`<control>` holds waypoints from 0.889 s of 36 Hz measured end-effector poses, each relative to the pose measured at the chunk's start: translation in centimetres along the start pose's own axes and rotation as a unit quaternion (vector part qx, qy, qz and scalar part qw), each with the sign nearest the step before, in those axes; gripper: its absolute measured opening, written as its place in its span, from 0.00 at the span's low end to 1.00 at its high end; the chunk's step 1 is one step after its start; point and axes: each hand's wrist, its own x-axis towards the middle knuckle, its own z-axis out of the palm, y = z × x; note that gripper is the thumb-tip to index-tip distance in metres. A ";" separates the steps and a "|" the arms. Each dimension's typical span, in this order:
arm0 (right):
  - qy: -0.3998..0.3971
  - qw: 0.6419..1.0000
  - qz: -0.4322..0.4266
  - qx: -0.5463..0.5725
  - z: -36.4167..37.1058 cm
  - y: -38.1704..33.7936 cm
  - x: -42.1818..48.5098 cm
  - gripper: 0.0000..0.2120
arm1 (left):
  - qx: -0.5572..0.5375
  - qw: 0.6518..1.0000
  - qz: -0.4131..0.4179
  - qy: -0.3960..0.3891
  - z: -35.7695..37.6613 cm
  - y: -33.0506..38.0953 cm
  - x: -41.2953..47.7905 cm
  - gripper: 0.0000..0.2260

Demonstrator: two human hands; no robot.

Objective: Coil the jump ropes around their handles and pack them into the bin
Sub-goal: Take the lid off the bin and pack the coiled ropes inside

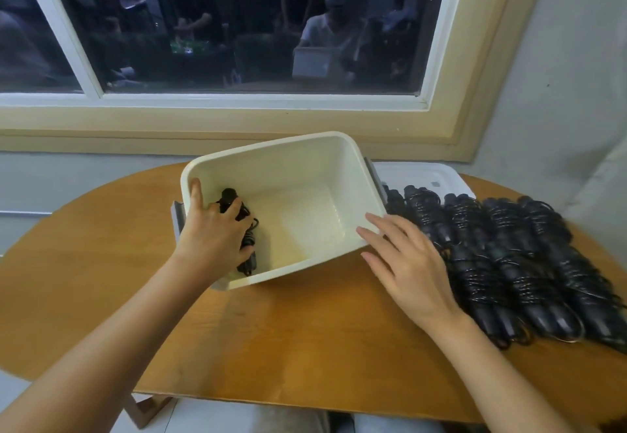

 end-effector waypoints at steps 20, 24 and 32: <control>-0.339 0.856 0.345 -0.180 -2.2 1.0 -2.7 0.39 | -0.013 1.000 -0.005 0.011 -0.1 0.0 0.0 0.26; -0.253 0.870 0.424 0.000 -3.9 1.6 -2.6 0.39 | -0.010 1.000 -0.006 0.013 -0.2 0.1 -0.1 0.26; -0.074 0.778 0.421 0.460 -8.0 -1.1 3.3 0.40 | -0.016 1.000 -0.002 0.018 0.0 0.1 0.1 0.27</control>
